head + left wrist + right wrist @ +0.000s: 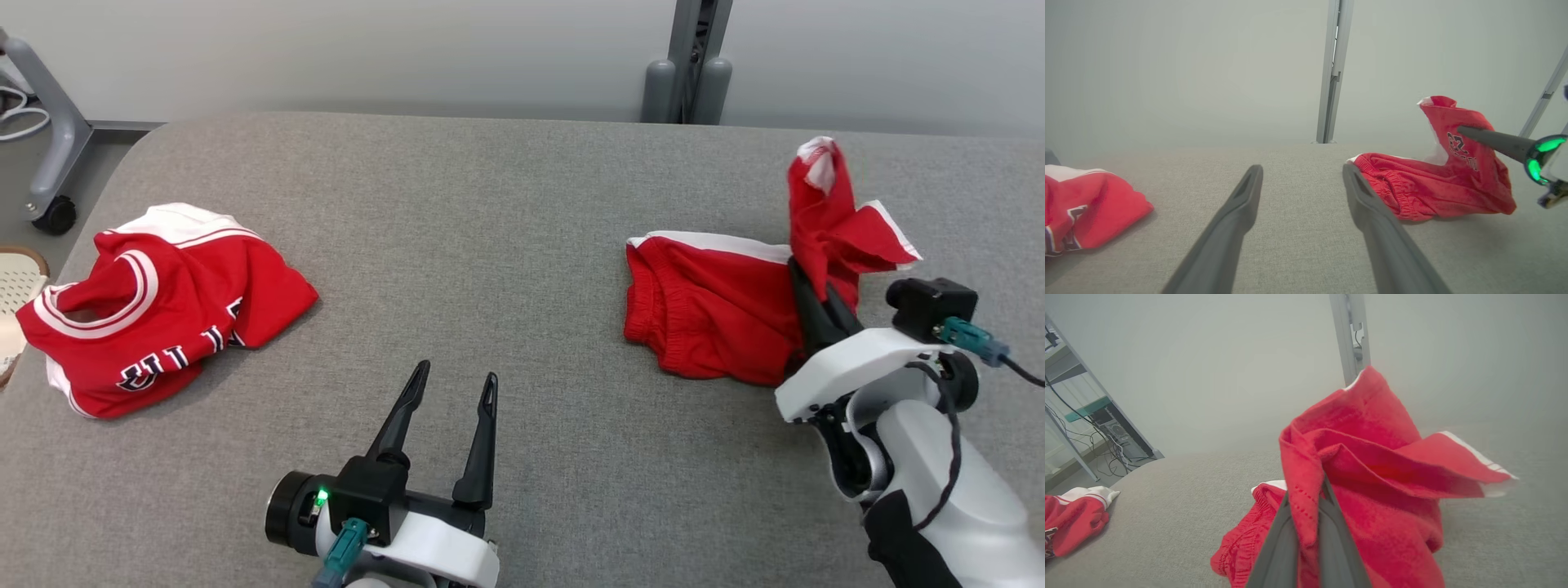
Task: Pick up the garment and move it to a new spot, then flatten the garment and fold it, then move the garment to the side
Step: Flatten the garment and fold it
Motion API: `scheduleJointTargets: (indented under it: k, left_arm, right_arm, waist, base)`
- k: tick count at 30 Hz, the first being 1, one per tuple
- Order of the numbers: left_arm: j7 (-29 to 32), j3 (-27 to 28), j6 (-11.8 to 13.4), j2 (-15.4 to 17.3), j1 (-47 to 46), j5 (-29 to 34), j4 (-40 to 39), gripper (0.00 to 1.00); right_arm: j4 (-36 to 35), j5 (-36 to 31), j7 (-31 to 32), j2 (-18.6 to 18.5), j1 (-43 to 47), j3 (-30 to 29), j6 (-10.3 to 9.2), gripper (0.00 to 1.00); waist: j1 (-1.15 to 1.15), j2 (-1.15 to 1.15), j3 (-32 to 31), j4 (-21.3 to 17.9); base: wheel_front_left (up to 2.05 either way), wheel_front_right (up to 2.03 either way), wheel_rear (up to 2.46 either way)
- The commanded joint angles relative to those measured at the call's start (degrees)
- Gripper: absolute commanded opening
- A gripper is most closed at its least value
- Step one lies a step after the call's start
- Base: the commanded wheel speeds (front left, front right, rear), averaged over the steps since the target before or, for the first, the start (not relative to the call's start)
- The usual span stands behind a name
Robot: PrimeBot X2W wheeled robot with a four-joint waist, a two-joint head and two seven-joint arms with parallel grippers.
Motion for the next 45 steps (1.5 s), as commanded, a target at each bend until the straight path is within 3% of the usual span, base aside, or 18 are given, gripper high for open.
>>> scheduleJointTargets:
  k: [1,12,13,14,15,16,17,26,32,37,45]
  left_arm:
    - [-0.2,0.1,-0.1,0.2,0.2,-0.1,0.1,1.00]
    - [-0.2,-0.5,-0.4,0.2,-0.7,-1.1,0.4,1.00]
    - [-0.2,-0.6,-0.4,0.2,-0.7,-1.0,0.5,1.00]
    - [-0.2,-0.5,-0.4,0.2,-0.6,-1.2,0.5,1.00]
    - [-0.2,-0.5,-0.3,0.1,-0.6,-1.3,0.6,1.00]
    - [-0.2,-0.4,-0.3,0.1,-0.5,-1.3,0.6,1.00]
    - [-0.2,-0.4,-0.3,0.1,-0.4,-1.3,0.6,1.00]
    - [-0.2,-0.3,-0.1,0.1,0.5,-1.6,0.9,1.00]
    - [-0.2,0.2,0.0,0.1,1.1,-1.1,0.6,1.00]
    - [-0.2,1.1,0.3,0.1,1.8,-1.1,-0.5,1.00]
    - [-0.2,2.6,0.6,0.2,2.3,-1.7,-1.5,1.00]
  right_arm:
    - [0.5,0.1,-0.1,0.3,-0.5,0.8,0.02,0.00]
    - [7.1,2.4,0.0,2.6,-3.9,10.3,0.02,0.00]
    - [7.7,2.7,0.0,2.7,-4.0,10.9,0.02,0.06]
    - [8.1,3.0,0.0,2.9,-4.0,11.3,0.02,0.25]
    - [8.5,3.3,0.0,3.0,-4.1,11.8,0.02,0.36]
    - [8.7,3.6,0.0,3.0,-4.1,12.3,0.02,0.73]
    - [8.8,4.1,0.0,3.1,-4.0,12.9,0.02,1.00]
    - [5.5,9.5,0.2,3.6,-1.5,18.6,0.02,1.00]
    - [1.0,11.9,0.0,1.4,0.1,21.3,0.02,1.00]
    - [-4.2,7.0,-0.2,-1.3,2.2,16.2,0.02,1.00]
    - [-10.6,-3.9,-0.1,-1.6,9.7,5.6,0.02,1.00]
  waist:
    - [0.00,0.00,0.0,0.3]
    - [0.00,0.00,0.9,3.3]
    - [0.00,0.00,1.0,3.5]
    - [0.00,0.00,1.0,3.7]
    - [0.00,0.00,1.0,3.8]
    - [0.00,0.00,1.1,3.9]
    - [0.00,0.00,1.0,4.0]
    - [0.00,0.00,-0.2,2.4]
    - [0.00,0.00,-0.9,0.3]
    - [0.00,0.00,-1.3,-2.1]
    - [0.00,0.00,-1.4,-4.9]
  base:
    - [0.00,0.00,0.00]
    - [0.00,0.00,0.00]
    - [0.00,0.00,0.00]
    - [0.00,0.00,0.00]
    - [0.00,0.00,0.00]
    - [0.00,0.00,0.00]
    - [0.00,0.00,0.00]
    - [0.00,0.00,0.00]
    - [0.00,0.00,0.00]
    - [0.00,0.00,0.00]
    - [0.00,0.00,0.00]
